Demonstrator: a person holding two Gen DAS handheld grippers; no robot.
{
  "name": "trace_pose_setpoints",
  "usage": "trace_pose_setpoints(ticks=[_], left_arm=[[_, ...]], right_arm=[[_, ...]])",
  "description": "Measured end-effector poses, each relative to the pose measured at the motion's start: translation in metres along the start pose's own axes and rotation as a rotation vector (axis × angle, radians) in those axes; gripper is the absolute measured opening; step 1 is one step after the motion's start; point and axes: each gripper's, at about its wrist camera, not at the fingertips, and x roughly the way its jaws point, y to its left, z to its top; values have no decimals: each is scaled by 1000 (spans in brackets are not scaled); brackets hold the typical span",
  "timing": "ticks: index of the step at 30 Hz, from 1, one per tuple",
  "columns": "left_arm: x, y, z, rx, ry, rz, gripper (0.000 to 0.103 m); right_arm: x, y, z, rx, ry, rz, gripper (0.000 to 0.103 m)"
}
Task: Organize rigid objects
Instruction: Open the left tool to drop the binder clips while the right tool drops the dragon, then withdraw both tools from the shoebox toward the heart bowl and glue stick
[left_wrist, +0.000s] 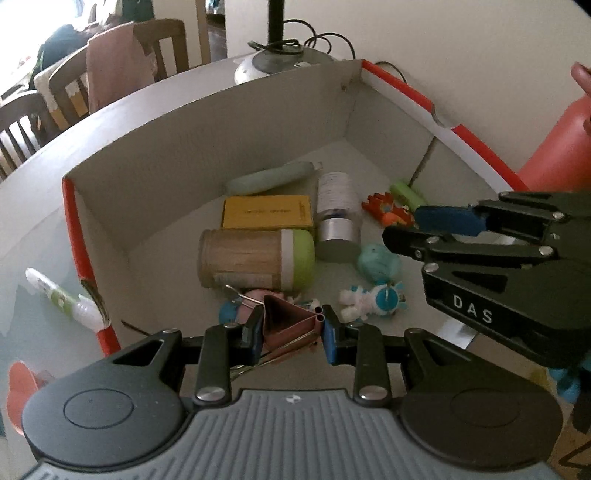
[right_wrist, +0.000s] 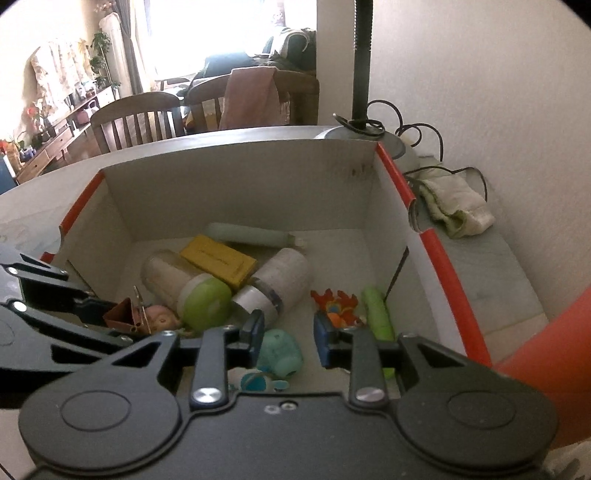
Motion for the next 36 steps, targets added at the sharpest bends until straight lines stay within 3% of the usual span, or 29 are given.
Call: trace_pose_setpoints(ticks=[12, 21, 36], left_arm=[[-13, 8, 0, -72, 2, -17, 31], [-38, 1, -7, -64, -73, -4, 55], [-104, 15, -32, -151, -195, 16, 55]], right_arm=[[-13, -3, 3, 28, -5, 39, 37], [-32, -1, 1, 35, -28, 62, 42], [-75, 22, 3, 9, -99, 165, 63]])
